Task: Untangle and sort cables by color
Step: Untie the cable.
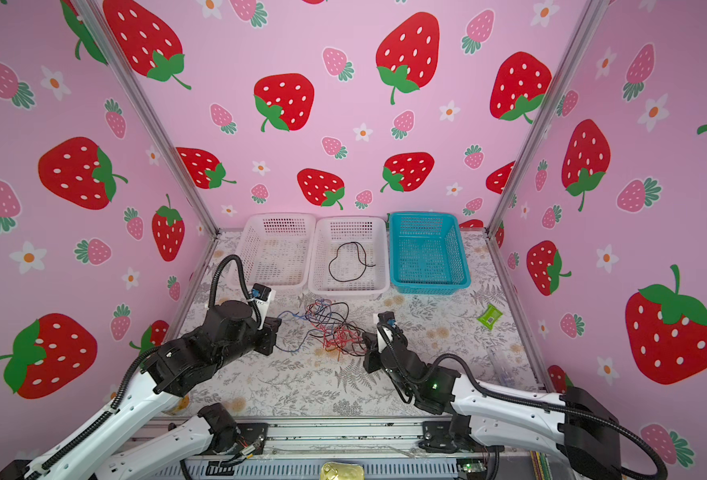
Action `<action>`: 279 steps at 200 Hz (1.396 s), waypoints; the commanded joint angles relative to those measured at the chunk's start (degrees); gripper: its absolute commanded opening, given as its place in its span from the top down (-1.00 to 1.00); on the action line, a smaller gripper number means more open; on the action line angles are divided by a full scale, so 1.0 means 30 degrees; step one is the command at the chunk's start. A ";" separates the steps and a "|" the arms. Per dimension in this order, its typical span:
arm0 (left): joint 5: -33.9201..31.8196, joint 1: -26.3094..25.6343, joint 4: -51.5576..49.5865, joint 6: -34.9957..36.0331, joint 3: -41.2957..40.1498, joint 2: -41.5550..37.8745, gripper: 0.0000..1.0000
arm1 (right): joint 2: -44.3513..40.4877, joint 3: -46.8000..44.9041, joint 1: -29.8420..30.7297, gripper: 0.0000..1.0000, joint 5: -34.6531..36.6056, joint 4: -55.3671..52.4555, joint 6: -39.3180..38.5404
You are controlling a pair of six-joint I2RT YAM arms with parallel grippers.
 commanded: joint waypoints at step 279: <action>0.9598 0.1645 0.2463 -0.0447 0.0312 -0.0085 1.00 | -0.1011 0.6815 -0.3170 0.17 -0.8113 -0.8488 -0.5184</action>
